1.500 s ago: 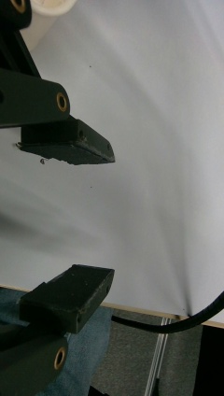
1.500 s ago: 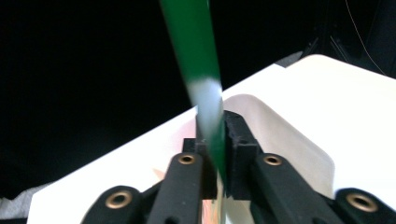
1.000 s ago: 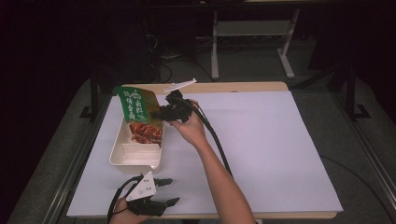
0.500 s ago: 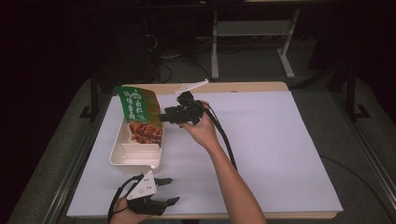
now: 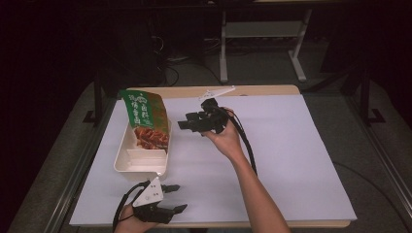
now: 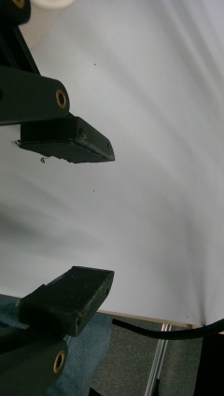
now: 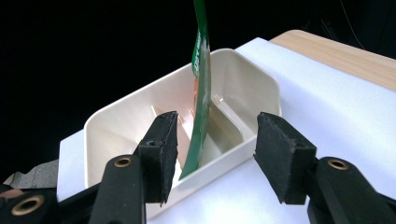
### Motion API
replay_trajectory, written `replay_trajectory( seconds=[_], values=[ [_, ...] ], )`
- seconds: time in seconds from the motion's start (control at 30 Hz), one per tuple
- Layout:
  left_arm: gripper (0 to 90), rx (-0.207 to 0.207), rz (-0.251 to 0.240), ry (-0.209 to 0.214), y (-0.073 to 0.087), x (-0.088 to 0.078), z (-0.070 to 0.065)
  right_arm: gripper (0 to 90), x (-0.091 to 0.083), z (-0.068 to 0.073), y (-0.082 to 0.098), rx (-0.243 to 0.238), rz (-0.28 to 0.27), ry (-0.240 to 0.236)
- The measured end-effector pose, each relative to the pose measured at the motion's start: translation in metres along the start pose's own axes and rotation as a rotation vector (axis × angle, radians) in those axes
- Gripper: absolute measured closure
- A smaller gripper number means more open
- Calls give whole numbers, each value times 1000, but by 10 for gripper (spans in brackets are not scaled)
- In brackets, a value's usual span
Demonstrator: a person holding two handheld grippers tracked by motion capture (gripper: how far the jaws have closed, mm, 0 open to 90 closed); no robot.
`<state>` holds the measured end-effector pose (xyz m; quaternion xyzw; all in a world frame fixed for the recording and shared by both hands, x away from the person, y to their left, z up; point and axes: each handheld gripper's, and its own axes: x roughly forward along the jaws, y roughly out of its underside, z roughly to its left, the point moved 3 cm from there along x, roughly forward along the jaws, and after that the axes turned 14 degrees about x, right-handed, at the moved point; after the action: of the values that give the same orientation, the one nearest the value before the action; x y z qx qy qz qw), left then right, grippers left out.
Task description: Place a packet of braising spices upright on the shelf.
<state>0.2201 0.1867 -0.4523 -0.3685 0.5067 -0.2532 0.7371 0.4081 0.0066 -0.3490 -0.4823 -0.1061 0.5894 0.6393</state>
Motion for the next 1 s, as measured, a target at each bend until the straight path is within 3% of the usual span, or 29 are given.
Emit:
replay_trajectory(
  seconds=[1.0],
  values=[
    [355, 5, 13, -6, 2, 1, 4, 398, -51, -17, 36, 31, -3, 53]
  ],
)
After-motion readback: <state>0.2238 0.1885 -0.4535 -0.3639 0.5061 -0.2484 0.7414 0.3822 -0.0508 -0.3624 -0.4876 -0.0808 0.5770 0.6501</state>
